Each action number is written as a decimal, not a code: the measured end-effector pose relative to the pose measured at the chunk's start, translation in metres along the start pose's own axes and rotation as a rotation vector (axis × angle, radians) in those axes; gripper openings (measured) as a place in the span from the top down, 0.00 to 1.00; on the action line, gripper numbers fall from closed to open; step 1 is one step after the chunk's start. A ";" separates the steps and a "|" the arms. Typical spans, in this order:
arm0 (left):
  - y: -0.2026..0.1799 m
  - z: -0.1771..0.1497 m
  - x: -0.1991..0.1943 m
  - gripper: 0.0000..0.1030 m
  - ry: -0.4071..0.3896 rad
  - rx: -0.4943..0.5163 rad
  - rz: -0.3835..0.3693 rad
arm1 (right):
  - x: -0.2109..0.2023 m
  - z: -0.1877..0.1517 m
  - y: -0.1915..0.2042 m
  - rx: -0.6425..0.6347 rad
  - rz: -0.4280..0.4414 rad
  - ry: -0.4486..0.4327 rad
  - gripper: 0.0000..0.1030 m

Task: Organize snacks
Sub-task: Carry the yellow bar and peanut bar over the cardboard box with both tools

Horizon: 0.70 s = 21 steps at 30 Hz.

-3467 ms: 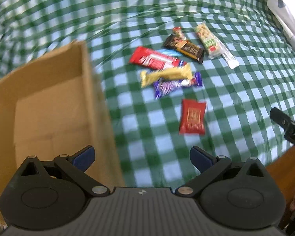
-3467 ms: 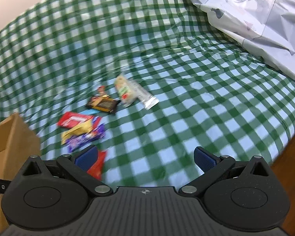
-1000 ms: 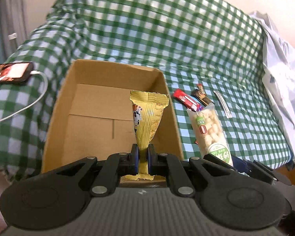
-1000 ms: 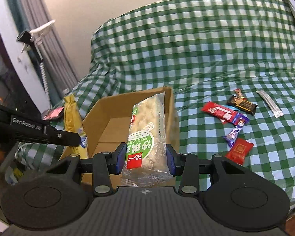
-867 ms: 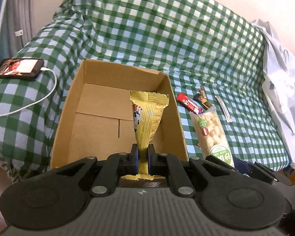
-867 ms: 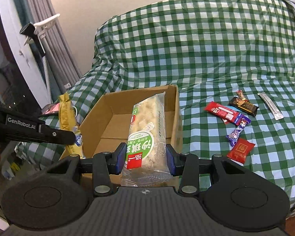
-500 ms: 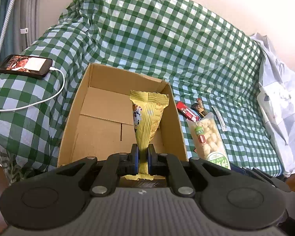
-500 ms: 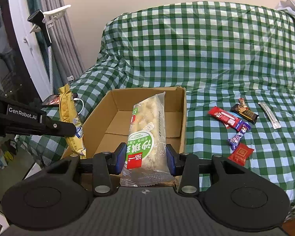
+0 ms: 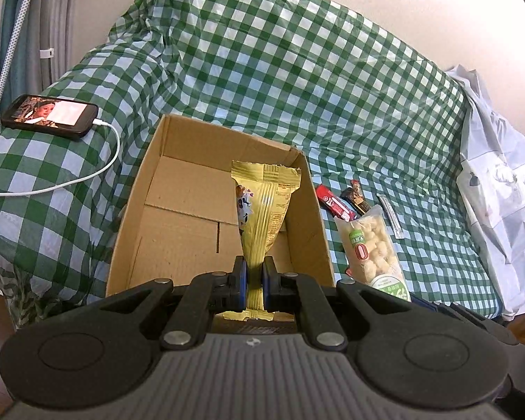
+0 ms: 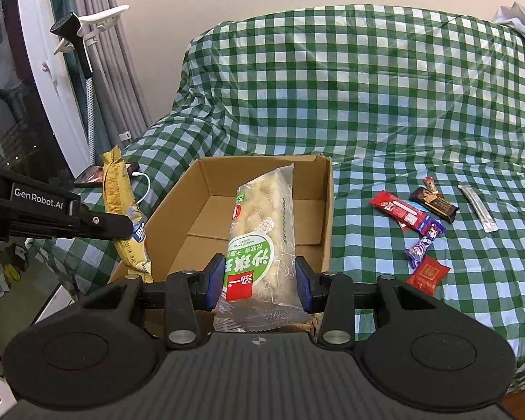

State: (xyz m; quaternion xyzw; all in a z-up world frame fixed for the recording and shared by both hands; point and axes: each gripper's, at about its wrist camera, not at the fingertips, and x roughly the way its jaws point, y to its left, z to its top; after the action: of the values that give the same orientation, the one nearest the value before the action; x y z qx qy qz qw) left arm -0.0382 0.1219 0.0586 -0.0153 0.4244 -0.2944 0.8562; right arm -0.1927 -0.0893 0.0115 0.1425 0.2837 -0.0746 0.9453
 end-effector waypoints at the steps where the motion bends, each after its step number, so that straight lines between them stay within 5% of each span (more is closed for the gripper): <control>1: 0.000 0.001 0.000 0.91 0.002 -0.003 0.000 | 0.000 0.000 0.000 0.001 0.000 0.002 0.57; 21: 0.006 0.018 0.031 0.91 0.037 -0.028 0.019 | 0.027 0.007 0.009 0.018 -0.020 0.046 0.57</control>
State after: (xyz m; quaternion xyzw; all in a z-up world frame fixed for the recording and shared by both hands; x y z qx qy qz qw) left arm -0.0069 0.1065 0.0462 -0.0178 0.4444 -0.2805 0.8506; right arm -0.1643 -0.0844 0.0040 0.1499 0.3059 -0.0834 0.9365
